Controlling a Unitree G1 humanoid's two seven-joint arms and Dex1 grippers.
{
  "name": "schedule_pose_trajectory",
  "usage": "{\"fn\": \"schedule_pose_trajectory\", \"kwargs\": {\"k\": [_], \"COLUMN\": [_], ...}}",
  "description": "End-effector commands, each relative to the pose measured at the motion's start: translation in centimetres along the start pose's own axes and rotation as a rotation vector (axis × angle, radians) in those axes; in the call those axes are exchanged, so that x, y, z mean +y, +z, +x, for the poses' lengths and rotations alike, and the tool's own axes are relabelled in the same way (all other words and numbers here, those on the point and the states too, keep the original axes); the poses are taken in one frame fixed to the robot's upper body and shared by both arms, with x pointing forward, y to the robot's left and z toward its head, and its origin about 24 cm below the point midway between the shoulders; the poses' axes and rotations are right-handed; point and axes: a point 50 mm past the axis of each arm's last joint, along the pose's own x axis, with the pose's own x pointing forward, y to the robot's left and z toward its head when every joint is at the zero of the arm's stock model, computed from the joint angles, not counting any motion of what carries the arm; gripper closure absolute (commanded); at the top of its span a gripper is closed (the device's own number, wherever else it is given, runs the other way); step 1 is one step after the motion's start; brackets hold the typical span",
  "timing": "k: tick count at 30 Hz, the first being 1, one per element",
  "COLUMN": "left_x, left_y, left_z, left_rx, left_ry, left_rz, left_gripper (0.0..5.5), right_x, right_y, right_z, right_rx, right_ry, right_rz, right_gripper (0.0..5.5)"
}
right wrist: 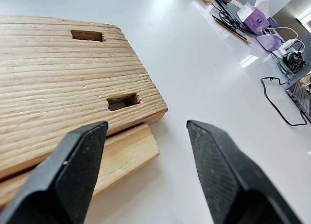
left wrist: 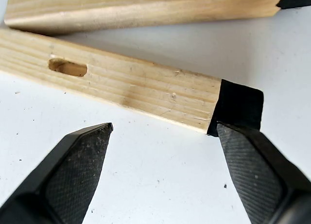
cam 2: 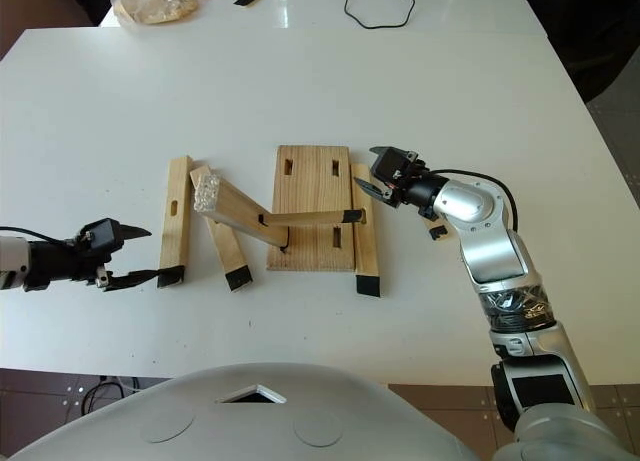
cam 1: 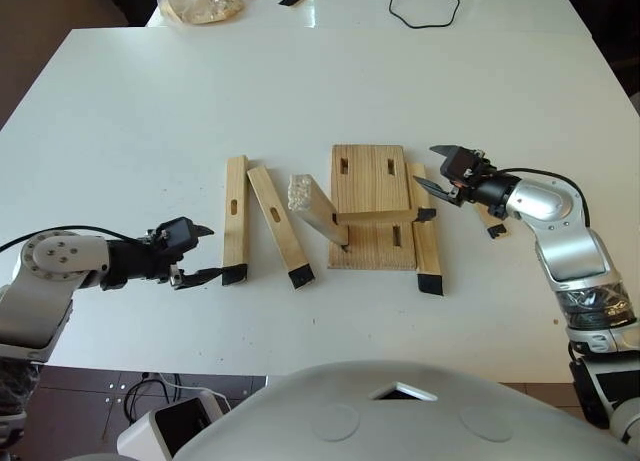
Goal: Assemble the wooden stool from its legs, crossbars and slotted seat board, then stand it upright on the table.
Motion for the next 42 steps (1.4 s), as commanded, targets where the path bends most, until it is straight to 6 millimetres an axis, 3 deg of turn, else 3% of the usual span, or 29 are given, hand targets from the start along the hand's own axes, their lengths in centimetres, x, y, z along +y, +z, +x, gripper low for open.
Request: {"fn": "schedule_pose_trajectory", "kwargs": {"k": [1,4,8,14,17,23,27,31,37,42], "left_x": [1.8,2.3,1.7,0.1,-0.2,-1.8,-4.1,-3.3,-2.4,-2.5], "left_y": [1.0,1.5,3.1,2.8,2.2,1.0,-0.3,-1.6,-2.3,-2.7], "left_z": [-1.3,-1.0,0.6,2.5,2.8,3.2,3.0,2.9,3.3,4.5], "left_rx": [-0.073,-0.139,-0.256,-0.204,-0.146,-0.058,0.046,0.081,0.040,-0.042], "left_ry": [0.074,0.141,0.200,0.320,0.392,0.377,0.313,0.343,0.318,0.250], "left_rz": [-0.079,-0.210,-0.406,-0.723,-0.786,-0.817,-0.778,-0.728,-0.683,-0.793], "left_gripper": [1.54,1.54,0.94,0.80,0.80,0.80,0.80,0.80,1.58,2.31], "right_x": [0.1,0.2,0.3,0.3,0.4,0.7,0.7,0.9,1.0,0.8], "right_y": [0.1,-0.1,-0.2,-0.4,-0.6,-0.7,-0.8,-0.8,-0.7,-0.6], "right_z": [0.0,-0.1,-0.2,-0.4,-0.7,-0.7,-0.8,-0.8,-0.4,-0.2], "right_rx": [0.009,0.015,0.021,0.031,0.039,0.043,0.046,0.048,0.041,0.037], "right_ry": [0.000,-0.001,-0.003,-0.009,-0.022,-0.024,-0.027,-0.035,-0.033,-0.031], "right_rz": [-0.015,-0.018,-0.020,-0.028,-0.021,-0.022,-0.024,-0.017,-0.016,-0.026], "right_gripper": [2.51,2.51,2.51,2.51,2.51,2.51,2.51,2.51,2.51,2.51]}}
